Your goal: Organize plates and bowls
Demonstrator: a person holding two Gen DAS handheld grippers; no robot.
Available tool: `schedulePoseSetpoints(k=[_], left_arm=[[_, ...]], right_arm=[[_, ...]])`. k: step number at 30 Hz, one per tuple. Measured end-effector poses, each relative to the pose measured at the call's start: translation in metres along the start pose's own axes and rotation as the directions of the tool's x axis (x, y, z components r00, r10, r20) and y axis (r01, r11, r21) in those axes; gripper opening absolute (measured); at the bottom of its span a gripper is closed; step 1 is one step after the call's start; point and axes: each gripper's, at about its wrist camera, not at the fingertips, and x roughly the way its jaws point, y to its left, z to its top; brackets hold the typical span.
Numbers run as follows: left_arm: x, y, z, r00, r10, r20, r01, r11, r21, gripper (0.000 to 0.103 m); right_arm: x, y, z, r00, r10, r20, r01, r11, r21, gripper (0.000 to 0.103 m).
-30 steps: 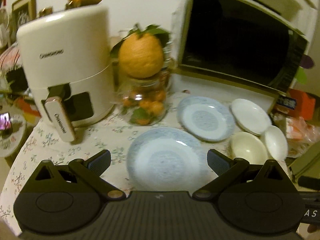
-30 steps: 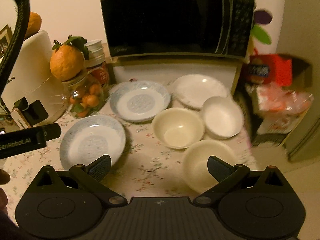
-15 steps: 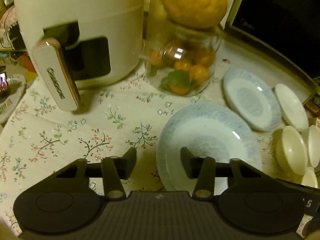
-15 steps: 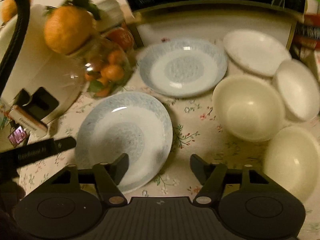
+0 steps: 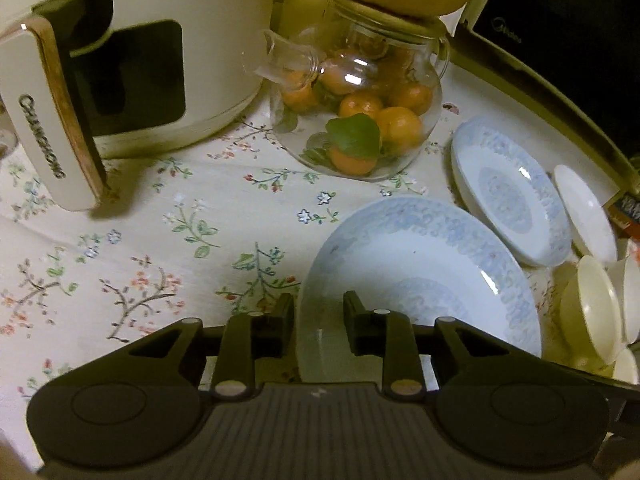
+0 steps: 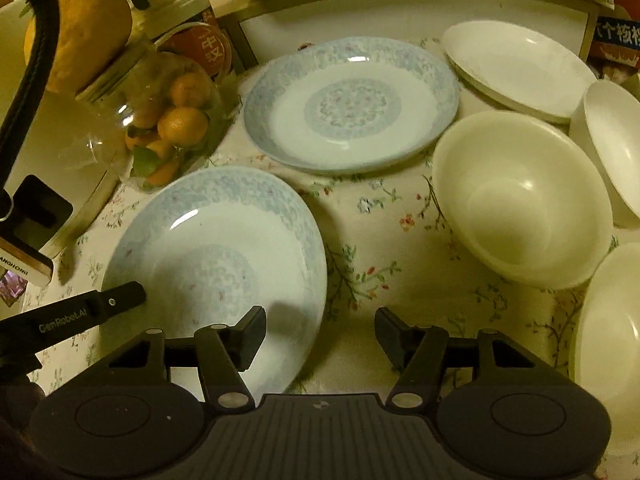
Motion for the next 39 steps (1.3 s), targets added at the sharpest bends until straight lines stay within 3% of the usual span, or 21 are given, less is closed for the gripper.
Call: schedulePoseSetpoints(k=[2, 4, 7, 9, 17, 25, 33, 39], left_arm=[[0.002, 0.0, 0.001, 1.0, -0.019, 0.0, 0.019, 1.0, -0.008, 0.026], [0.003, 0.0, 0.001, 1.0, -0.024, 0.003, 0.024, 1.0, -0.016, 0.026], [0.003, 0.0, 0.002, 1.0, -0.031, 0.001, 0.031, 0.999, -0.009, 0.026], [0.002, 0.001, 0.001, 0.999, -0.035, 0.005, 0.035, 0.999, 0.0, 0.025], [-0.005, 0.003, 0.0, 1.0, -0.029, 0.004, 0.029, 1.0, -0.003, 0.015], [-0.036, -0.002, -0.008, 1.0, -0.022, 0.005, 0.022, 0.999, 0.031, 0.011], [-0.073, -0.003, -0.024, 0.998, -0.045, 0.034, 0.042, 0.997, 0.063, 0.01], [-0.096, 0.002, -0.052, 0.998, -0.055, 0.013, 0.054, 0.996, 0.067, 0.011]], right_arm=[[0.0, 0.001, 0.001, 1.0, 0.002, 0.012, -0.002, 1.0, 0.004, 0.059], [0.001, 0.002, 0.002, 1.0, 0.001, 0.026, -0.001, 1.0, 0.004, 0.053], [0.0, 0.005, 0.002, 0.999, -0.004, 0.047, 0.004, 1.0, -0.001, 0.031], [0.0, 0.004, 0.002, 0.998, 0.019, 0.051, -0.02, 1.0, 0.013, 0.022], [-0.005, 0.005, 0.001, 0.996, 0.002, 0.088, -0.005, 0.999, 0.041, 0.014], [-0.036, 0.008, 0.001, 0.994, 0.006, 0.113, -0.006, 1.0, 0.003, 0.011], [-0.069, 0.008, -0.018, 0.989, 0.015, 0.147, -0.015, 1.0, 0.0, 0.011], [-0.089, 0.009, -0.037, 0.987, 0.01, 0.158, -0.005, 1.0, -0.029, 0.011]])
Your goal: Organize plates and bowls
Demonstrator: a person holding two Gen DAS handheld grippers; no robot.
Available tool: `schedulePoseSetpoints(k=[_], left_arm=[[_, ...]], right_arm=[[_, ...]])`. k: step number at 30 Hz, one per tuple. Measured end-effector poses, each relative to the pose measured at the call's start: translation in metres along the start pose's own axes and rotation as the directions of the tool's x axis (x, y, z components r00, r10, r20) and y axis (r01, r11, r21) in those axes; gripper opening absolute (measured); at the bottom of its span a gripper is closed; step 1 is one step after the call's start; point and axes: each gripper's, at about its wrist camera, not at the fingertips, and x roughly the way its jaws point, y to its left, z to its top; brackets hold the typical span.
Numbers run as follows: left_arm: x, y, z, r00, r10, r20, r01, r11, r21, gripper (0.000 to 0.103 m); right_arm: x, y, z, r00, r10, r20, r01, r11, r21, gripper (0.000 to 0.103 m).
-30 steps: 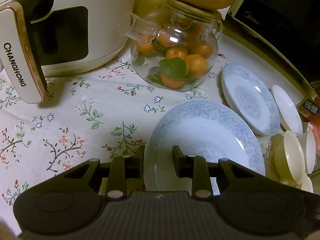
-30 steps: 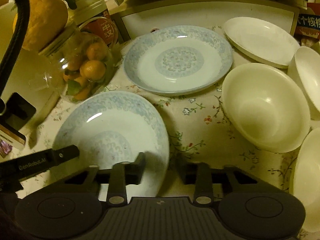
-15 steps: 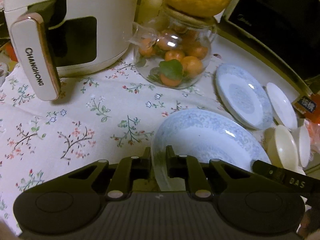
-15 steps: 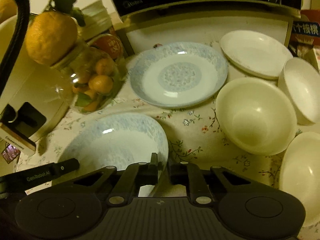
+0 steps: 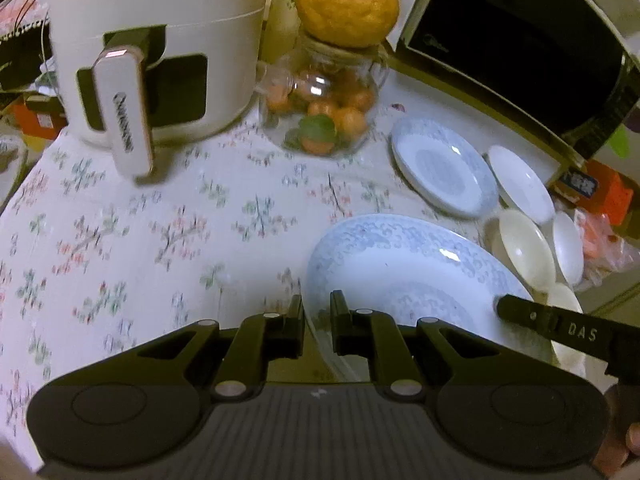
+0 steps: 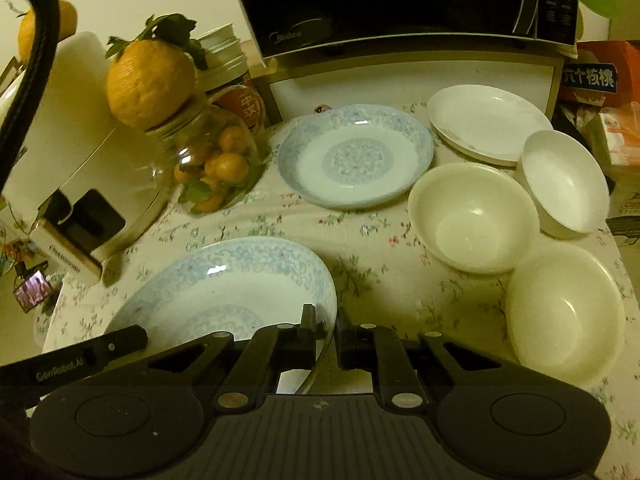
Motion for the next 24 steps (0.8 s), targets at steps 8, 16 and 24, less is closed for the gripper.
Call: schedulePoseSetpoints(k=[8, 16, 24], left_arm=[[-0.012, 0.005, -0.035, 1.0, 0.0, -0.024, -0.001, 1.0, -0.013, 0.011], [-0.004, 0.005, -0.048, 0.999, 0.051, -0.016, -0.05, 0.998, 0.027, 0.011], [0.008, -0.001, -0.055, 0.998, 0.044, -0.039, -0.042, 0.998, 0.05, 0.011]], right_arm=[[-0.022, 0.0, -0.03, 1.0, -0.004, -0.025, 0.003, 1.0, -0.03, 0.011], [-0.013, 0.006, -0.055, 0.997, -0.026, -0.068, 0.022, 0.997, -0.068, 0.013], [-0.001, -0.001, -0.068, 0.992, -0.06, -0.107, 0.053, 0.996, -0.068, 0.016]])
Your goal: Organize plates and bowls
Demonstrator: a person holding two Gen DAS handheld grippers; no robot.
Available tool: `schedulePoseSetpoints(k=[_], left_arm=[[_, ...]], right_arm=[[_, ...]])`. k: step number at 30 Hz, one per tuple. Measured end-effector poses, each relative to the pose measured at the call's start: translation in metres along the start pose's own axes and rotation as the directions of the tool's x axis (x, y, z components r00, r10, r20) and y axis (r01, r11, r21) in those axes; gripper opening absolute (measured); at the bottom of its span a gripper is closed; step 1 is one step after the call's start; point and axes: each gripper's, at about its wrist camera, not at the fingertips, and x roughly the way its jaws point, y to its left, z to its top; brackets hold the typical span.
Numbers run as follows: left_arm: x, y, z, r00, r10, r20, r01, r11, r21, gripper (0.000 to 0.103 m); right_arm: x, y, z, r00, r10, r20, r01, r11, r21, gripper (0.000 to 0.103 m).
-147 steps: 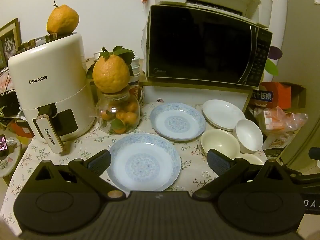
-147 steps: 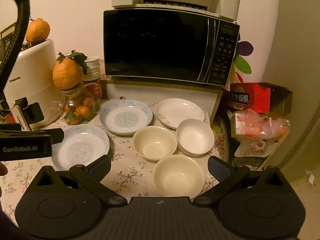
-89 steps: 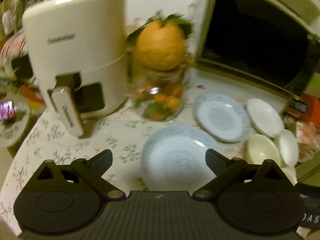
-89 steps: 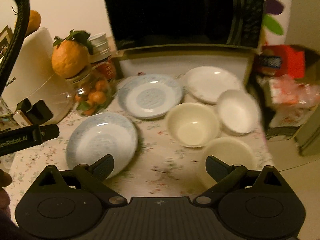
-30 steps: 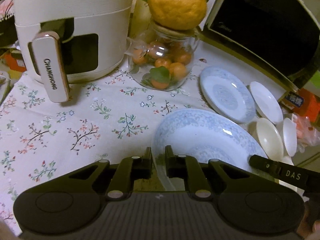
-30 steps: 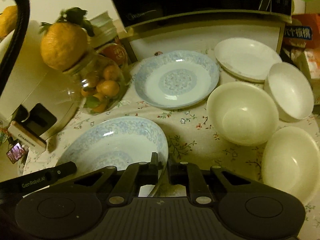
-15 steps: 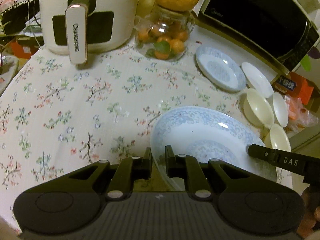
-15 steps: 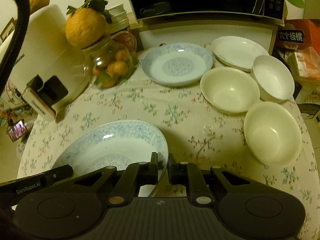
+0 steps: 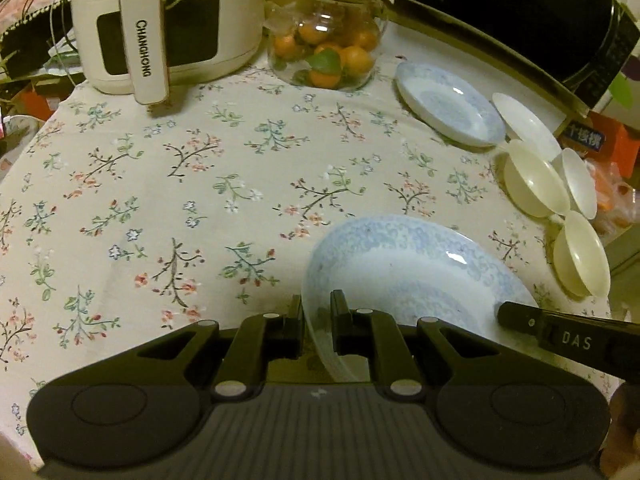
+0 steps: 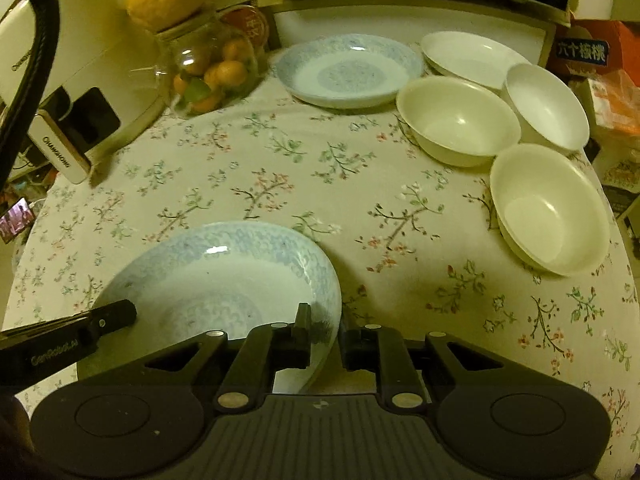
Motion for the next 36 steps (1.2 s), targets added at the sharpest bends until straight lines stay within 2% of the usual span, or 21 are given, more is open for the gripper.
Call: schedulePoseSetpoints(k=[5, 15, 24, 36], left_arm=[[0.005, -0.002, 0.0, 1.0, 0.019, -0.018, -0.019, 1.0, 0.003, 0.012], [0.011, -0.005, -0.006, 0.996, 0.076, -0.039, -0.075, 0.996, 0.038, 0.015], [0.011, -0.004, -0.003, 0.995, 0.081, -0.061, -0.08, 0.997, 0.023, 0.015], [0.012, -0.005, 0.001, 0.992, 0.091, -0.082, -0.09, 0.996, 0.007, 0.015]], right_arm=[[0.004, -0.004, -0.003, 1.0, 0.007, -0.019, -0.007, 1.0, 0.022, 0.017], [0.017, 0.004, -0.01, 0.998, -0.004, -0.06, 0.003, 1.0, -0.023, 0.02], [0.02, 0.009, -0.008, 0.998, -0.022, -0.067, 0.019, 0.999, -0.05, 0.026], [0.02, 0.005, -0.006, 0.995, 0.003, -0.099, -0.004, 1.0, -0.013, 0.026]])
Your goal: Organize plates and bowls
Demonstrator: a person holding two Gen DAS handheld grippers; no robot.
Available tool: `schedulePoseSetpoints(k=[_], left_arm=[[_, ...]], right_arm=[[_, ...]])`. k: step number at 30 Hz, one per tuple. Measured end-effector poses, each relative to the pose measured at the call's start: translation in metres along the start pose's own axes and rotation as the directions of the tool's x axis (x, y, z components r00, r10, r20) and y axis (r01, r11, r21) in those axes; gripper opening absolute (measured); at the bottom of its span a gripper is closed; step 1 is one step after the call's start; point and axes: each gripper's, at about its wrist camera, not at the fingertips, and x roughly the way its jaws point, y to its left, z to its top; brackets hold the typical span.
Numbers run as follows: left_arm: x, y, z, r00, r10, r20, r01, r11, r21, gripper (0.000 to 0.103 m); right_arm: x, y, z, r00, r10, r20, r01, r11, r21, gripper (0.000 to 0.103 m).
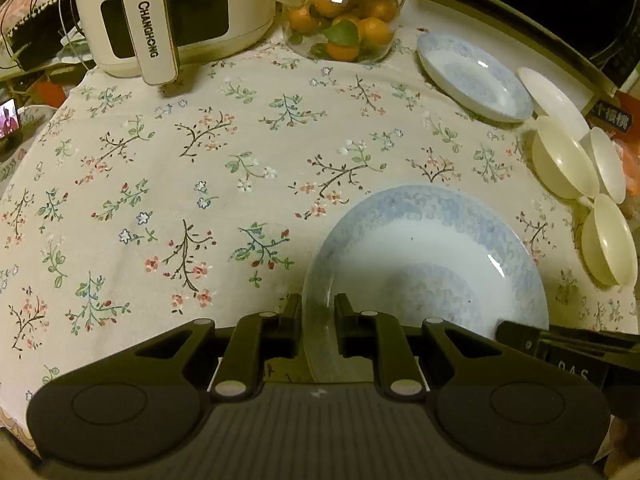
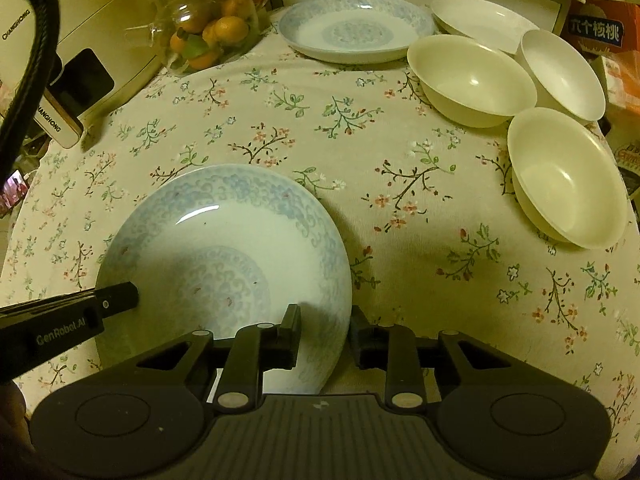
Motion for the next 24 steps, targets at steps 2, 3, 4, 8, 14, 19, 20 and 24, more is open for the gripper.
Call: schedulePoseSetpoints(k=[2, 3, 4, 8, 14, 19, 20, 24], left_arm=[[-0.002, 0.001, 0.002, 1.0, -0.009, 0.003, 0.009, 1.0, -0.007, 0.015], [-0.003, 0.001, 0.002, 1.0, -0.011, 0.004, 0.011, 1.0, -0.01, 0.016], [-0.004, 0.001, 0.003, 1.0, -0.011, 0.006, 0.012, 1.0, -0.013, 0.018], [-0.007, 0.002, 0.007, 1.0, -0.003, 0.015, 0.004, 1.0, -0.028, 0.02], [-0.013, -0.001, 0.017, 0.999, 0.014, 0.053, -0.012, 0.999, -0.034, 0.021], [-0.017, -0.008, 0.027, 0.996, 0.031, 0.082, -0.029, 0.999, -0.027, 0.021], [-0.019, -0.01, 0.028, 0.996, 0.027, 0.09, -0.025, 0.999, -0.024, 0.021], [-0.026, -0.02, 0.035, 0.992, 0.016, 0.124, -0.015, 1.0, -0.006, 0.024]], right_arm=[[0.0, -0.002, 0.001, 1.0, 0.006, -0.008, -0.006, 1.0, 0.008, 0.026], [0.0, -0.002, 0.001, 1.0, 0.009, -0.012, -0.009, 1.0, 0.014, 0.026], [0.0, -0.004, 0.001, 1.0, 0.013, -0.016, -0.012, 1.0, 0.022, 0.026], [-0.003, -0.008, 0.002, 1.0, 0.012, -0.018, -0.011, 0.999, 0.04, 0.026], [-0.013, -0.014, 0.008, 1.0, 0.018, 0.006, -0.019, 0.999, 0.05, 0.026], [-0.024, -0.016, 0.012, 0.999, 0.021, 0.037, -0.022, 0.999, 0.032, 0.026], [-0.026, -0.016, 0.012, 0.999, 0.024, 0.041, -0.026, 0.999, 0.029, 0.026], [-0.035, -0.014, 0.015, 0.997, 0.042, 0.06, -0.043, 0.999, 0.014, 0.029]])
